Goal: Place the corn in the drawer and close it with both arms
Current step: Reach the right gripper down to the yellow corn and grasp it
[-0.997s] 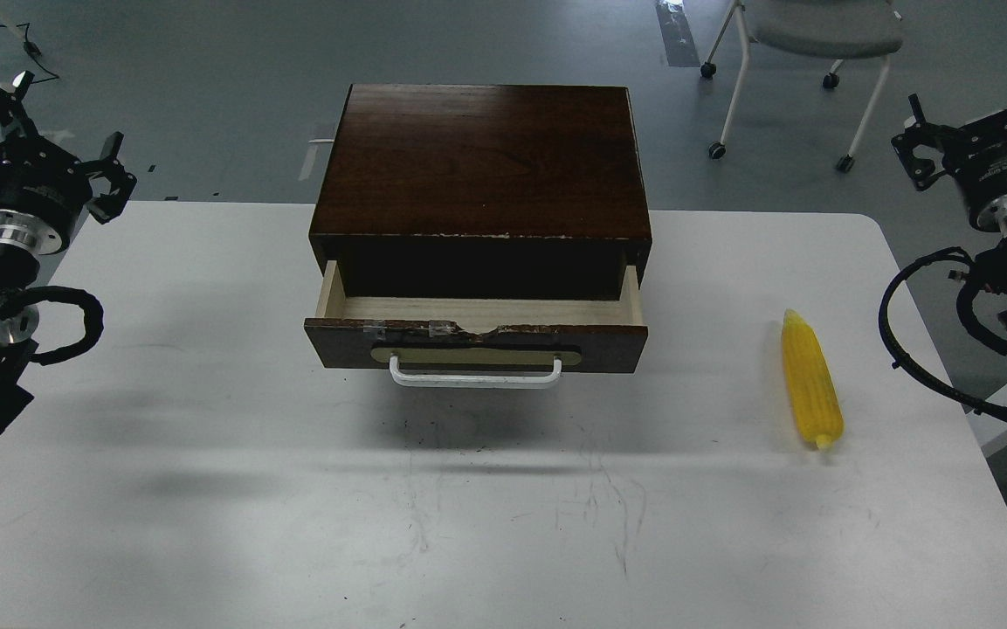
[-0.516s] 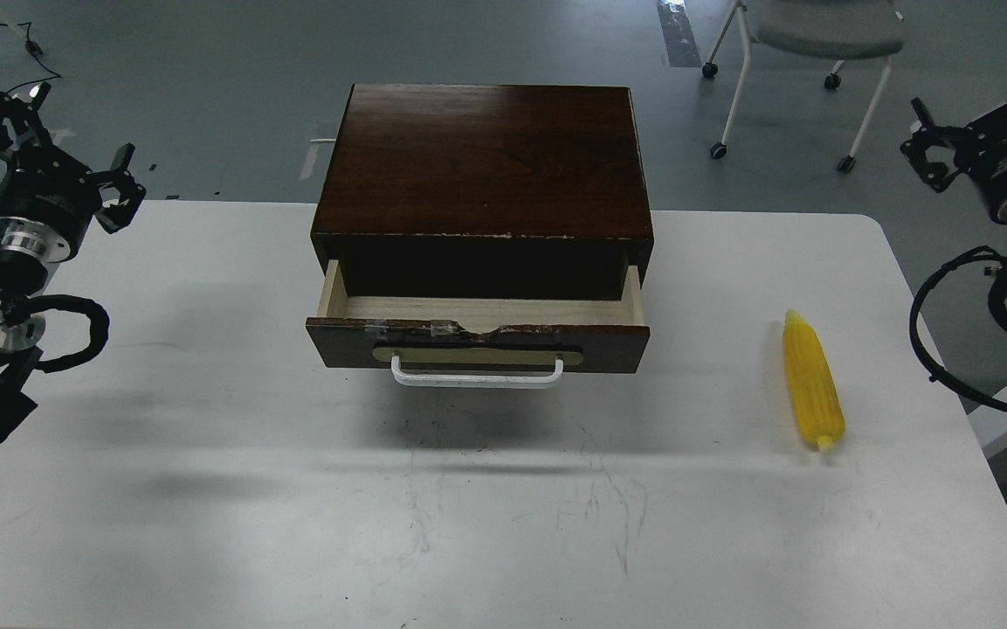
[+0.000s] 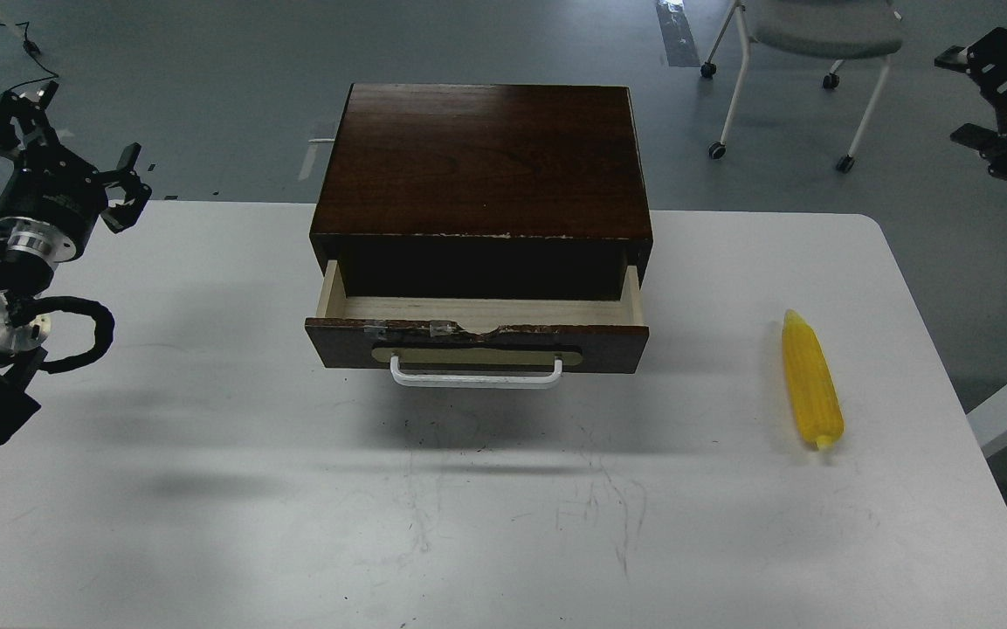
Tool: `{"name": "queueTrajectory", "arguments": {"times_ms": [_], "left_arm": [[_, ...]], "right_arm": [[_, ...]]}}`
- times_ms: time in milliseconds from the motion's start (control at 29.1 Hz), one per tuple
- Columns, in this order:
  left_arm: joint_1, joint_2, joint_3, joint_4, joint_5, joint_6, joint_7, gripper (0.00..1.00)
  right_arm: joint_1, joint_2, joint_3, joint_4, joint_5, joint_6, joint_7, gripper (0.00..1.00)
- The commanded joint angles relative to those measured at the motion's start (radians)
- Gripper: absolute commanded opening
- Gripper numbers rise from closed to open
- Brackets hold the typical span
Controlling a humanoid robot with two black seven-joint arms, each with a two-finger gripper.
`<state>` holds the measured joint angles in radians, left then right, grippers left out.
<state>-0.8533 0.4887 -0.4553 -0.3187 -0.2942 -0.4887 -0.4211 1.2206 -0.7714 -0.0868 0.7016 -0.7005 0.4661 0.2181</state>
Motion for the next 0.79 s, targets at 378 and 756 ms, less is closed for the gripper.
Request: {"name": "queueTrajectory", "arguments": {"times_ms": [378,756], "left_arm": [[0.002,0.008,-0.002,0.001,-0.005,0.0,-0.004,0.98],[0.002,0.03,0.001,0.001,-0.006,0.0,-0.002,0.98]], "right_arm": [[-0.044,0.075,-0.263,0.25,-0.27,-0.178,-0.177,1.0],[-0.098,0.124,-0.261,0.25,-0.267,-0.198,-0.178,0.4]]}}
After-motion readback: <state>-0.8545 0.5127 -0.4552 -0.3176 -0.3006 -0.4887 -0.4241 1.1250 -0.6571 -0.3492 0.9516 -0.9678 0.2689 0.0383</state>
